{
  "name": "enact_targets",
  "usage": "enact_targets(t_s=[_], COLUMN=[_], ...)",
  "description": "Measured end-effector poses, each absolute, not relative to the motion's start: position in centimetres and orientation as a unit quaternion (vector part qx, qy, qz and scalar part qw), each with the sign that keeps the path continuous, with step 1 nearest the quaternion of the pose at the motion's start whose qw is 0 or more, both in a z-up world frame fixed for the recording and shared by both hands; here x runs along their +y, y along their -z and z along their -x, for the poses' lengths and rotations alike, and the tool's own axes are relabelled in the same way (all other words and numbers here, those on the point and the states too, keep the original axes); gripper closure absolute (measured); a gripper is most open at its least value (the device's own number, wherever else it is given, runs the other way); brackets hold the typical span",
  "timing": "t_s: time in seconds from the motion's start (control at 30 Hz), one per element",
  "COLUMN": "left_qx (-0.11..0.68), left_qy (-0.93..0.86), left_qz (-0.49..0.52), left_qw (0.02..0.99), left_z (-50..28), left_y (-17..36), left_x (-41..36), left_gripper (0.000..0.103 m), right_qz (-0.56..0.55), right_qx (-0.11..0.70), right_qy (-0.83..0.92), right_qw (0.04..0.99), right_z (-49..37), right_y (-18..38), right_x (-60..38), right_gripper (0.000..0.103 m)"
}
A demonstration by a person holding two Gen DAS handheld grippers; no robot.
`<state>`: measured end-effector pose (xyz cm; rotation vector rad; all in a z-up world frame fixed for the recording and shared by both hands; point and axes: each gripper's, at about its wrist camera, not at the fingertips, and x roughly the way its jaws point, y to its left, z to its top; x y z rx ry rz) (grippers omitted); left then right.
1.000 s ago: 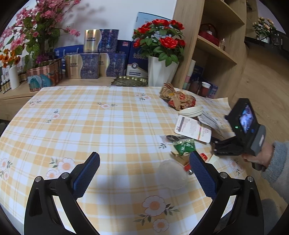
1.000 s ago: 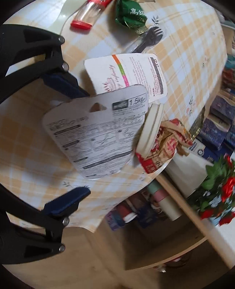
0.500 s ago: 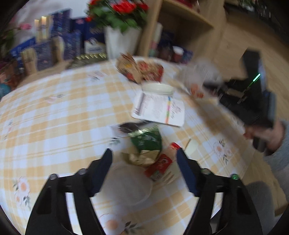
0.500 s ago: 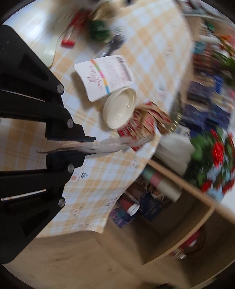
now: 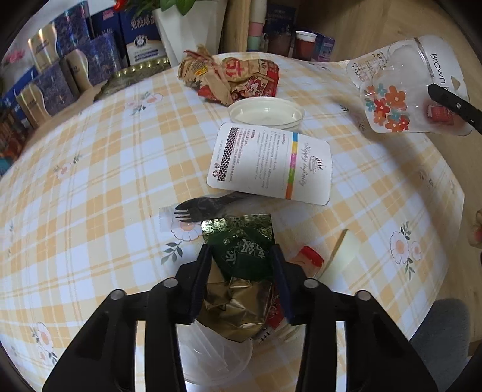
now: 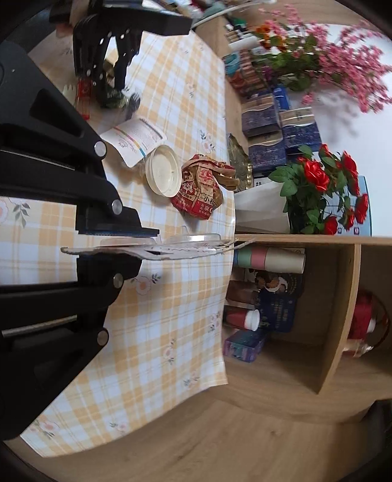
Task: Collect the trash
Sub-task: 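Grasp the clear flower-printed cup with the right tool while the left tool grasps the green foil wrapper, then carry the cup and wrapper over the brown bin and open both tools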
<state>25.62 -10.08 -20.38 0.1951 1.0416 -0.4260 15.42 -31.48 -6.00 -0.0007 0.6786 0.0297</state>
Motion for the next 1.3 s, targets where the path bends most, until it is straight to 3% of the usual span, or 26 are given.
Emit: enact_targets(t_s=[0.03, 0.13, 0.73, 1.3], left_qx=[0.489, 0.476, 0.386, 0.379], left_qy=[0.207, 0.21, 0.223, 0.187], left_qz=[-0.09, -0.077, 0.018, 0.07], left_qw=[0.843, 0.851, 0.895, 0.904], left_z=[-25.5, -24.9, -16.8, -3.2], left_y=[20.2, 19.1, 8.7, 9.5], left_x=[-10.0, -9.6, -3.6, 4.9], left_gripper=[0.073, 0.076, 0.077, 0.077], right_qz=[-0.012, -0.049, -0.078, -0.081], right_qx=[0.333, 0.333, 0.314, 0.378], right_qy=[-0.016, -0.018, -0.061, -0.181], right_qw=[0.943, 0.942, 0.944, 0.904], right_z=[-15.2, -14.5, -8.7, 2.7], right_y=[5.9, 5.7, 1.4, 2.9], right_x=[-31.8, -32.7, -30.2, -22.7], right_gripper=[0.092, 0.092, 0.092, 0.092])
